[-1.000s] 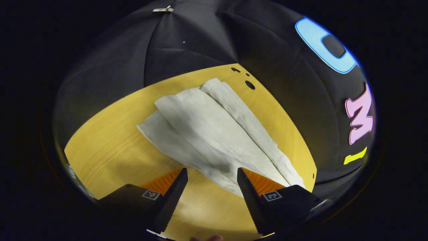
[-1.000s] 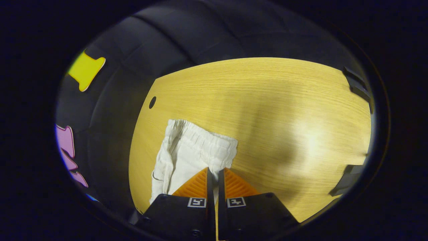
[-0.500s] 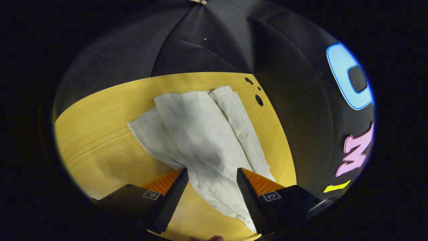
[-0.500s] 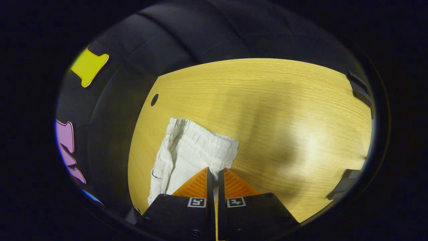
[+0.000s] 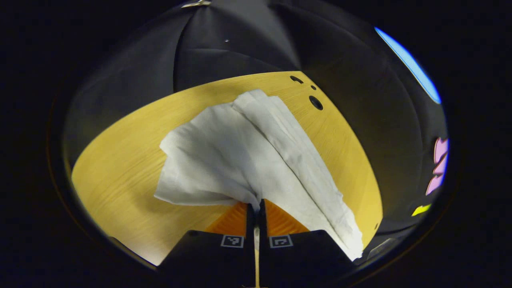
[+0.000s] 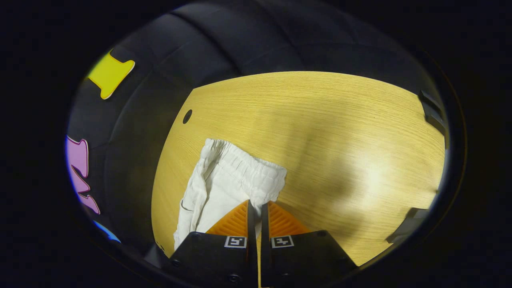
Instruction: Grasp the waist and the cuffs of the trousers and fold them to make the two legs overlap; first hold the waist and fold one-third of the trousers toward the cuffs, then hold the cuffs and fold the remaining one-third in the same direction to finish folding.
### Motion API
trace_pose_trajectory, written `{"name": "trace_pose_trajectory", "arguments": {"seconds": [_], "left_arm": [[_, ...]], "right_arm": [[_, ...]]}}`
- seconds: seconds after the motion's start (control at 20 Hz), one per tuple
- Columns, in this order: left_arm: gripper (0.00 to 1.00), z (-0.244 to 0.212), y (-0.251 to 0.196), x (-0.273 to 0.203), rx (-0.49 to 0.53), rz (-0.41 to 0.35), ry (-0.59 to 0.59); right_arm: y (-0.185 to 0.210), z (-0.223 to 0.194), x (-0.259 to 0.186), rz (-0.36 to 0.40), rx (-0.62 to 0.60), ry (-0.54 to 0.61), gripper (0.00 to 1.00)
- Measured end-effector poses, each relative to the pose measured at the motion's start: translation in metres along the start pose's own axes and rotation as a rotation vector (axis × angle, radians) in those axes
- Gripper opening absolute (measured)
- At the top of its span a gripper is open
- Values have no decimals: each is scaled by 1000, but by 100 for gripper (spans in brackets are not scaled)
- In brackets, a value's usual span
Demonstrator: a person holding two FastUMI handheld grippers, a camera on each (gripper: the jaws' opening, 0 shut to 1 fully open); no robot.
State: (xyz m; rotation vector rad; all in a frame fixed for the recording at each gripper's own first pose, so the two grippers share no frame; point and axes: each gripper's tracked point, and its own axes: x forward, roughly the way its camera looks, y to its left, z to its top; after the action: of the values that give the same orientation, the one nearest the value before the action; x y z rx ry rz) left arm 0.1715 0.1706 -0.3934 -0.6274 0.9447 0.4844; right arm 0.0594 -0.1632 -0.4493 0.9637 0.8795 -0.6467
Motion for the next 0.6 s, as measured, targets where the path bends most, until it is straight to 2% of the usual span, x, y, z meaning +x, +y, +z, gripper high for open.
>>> {"name": "trace_pose_trajectory", "arguments": {"seconds": [0.1, 0.35, 0.6], "left_arm": [[7, 0, 1, 1, -50, -36, 4], [6, 6, -4, 4, -39, -75, 11], [6, 5, -5, 6, -16, -94, 66]], "right_arm": [[3, 5, -8, 25, -8, -25, 8], [18, 25, -43, 130, -85, -93, 7], [29, 44, -78, 189, -182, -157, 7]]}}
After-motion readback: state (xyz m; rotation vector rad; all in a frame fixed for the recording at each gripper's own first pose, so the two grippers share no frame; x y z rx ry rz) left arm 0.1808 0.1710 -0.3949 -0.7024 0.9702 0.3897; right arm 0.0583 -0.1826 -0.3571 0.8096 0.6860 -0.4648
